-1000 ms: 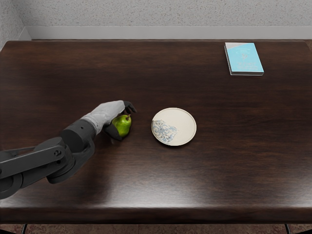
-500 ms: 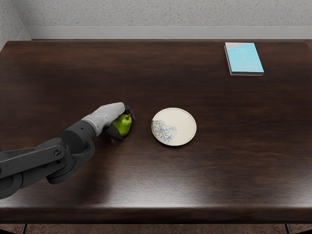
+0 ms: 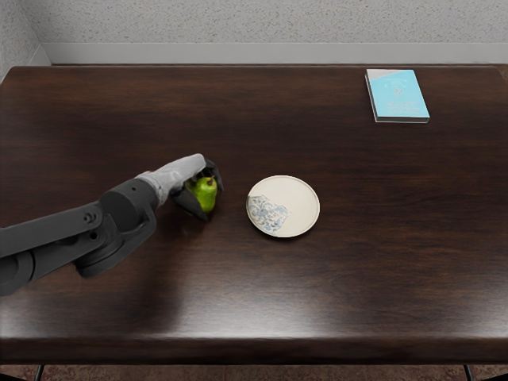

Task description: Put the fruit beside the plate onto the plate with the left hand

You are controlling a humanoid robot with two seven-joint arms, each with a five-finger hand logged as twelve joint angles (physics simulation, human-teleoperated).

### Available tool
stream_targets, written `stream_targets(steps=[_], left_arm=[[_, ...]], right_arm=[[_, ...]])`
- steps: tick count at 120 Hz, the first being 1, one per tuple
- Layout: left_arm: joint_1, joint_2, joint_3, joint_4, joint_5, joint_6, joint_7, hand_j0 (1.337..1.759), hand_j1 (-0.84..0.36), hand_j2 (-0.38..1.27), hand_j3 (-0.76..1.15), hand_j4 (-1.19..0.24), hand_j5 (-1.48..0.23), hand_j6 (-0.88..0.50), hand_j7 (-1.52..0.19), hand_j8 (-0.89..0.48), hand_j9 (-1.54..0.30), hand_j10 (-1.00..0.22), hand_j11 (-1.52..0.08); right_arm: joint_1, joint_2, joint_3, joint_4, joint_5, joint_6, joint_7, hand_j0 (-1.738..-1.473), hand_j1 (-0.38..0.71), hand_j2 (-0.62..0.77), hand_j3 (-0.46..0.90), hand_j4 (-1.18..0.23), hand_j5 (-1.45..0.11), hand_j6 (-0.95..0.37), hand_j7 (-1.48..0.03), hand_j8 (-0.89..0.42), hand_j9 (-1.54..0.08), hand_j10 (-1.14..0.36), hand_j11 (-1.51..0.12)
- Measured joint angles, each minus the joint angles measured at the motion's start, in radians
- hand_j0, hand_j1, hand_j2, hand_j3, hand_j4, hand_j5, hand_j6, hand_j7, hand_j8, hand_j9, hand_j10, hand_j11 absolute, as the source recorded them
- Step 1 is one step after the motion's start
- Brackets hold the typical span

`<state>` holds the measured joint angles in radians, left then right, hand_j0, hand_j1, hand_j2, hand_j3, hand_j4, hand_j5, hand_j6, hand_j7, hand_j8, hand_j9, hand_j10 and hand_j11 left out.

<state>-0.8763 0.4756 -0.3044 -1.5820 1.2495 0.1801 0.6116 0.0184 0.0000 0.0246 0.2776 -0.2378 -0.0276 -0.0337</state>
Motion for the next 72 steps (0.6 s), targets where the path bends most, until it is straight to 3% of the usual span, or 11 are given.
stream_targets(steps=[6,8,25,34,52,72], left_arm=[[-0.039,0.001,-0.002,0.011,-0.065,-0.001,0.0,1.65,-0.27,0.35,0.0,-0.57,-0.94,-0.42,-0.93,-0.31,-0.94,-0.43,-0.94],[-0.058,0.002,-0.002,0.015,-0.091,-0.002,0.0,1.65,-0.3,0.46,0.0,-0.56,-0.95,-0.41,-0.94,-0.3,-0.95,-0.43,-0.94],[-0.158,-0.001,-0.002,0.041,-0.262,-0.003,0.0,1.65,-0.22,0.28,0.0,-0.59,-0.97,-0.42,-0.96,-0.31,-0.97,-0.44,-0.94],[-0.193,-0.027,0.001,0.051,-0.305,-0.003,0.0,1.651,-0.25,0.31,0.0,-0.59,-0.97,-0.42,-0.96,-0.3,-0.97,-0.44,-0.94],[-0.246,-0.109,0.005,0.069,-0.335,-0.016,0.001,1.653,-0.23,0.35,0.0,-0.63,-0.97,-0.47,-0.96,-0.34,-0.96,-0.47,-0.94],[-0.245,-0.162,0.011,0.087,-0.343,-0.025,0.001,1.653,-0.21,0.36,0.0,-0.66,-0.98,-0.5,-0.96,-0.36,-0.96,-0.48,-0.94]], right_arm=[[0.0,0.0,0.0,0.0,0.0,0.0,0.0,-1.658,-0.35,0.0,0.0,0.0,0.0,0.0,0.0,0.0,0.0,0.0,0.0],[0.0,0.0,0.0,0.0,0.0,0.0,0.0,-1.658,-0.35,0.0,0.0,0.0,0.0,0.0,0.0,0.0,0.0,0.0,0.0],[0.0,0.0,0.0,0.0,0.0,0.0,0.0,-1.658,-0.35,0.0,0.0,0.0,0.0,0.0,0.0,0.0,0.0,0.0,0.0],[0.0,0.0,0.0,0.0,0.0,0.0,0.0,-1.658,-0.35,0.0,0.0,0.0,0.0,0.0,0.0,0.0,0.0,0.0,0.0],[0.0,0.0,0.0,0.0,0.0,0.0,0.0,-1.658,-0.35,0.0,0.0,0.0,0.0,0.0,0.0,0.0,0.0,0.0,0.0],[0.0,0.0,0.0,0.0,0.0,0.0,0.0,-1.658,-0.35,0.0,0.0,0.0,0.0,0.0,0.0,0.0,0.0,0.0,0.0]])
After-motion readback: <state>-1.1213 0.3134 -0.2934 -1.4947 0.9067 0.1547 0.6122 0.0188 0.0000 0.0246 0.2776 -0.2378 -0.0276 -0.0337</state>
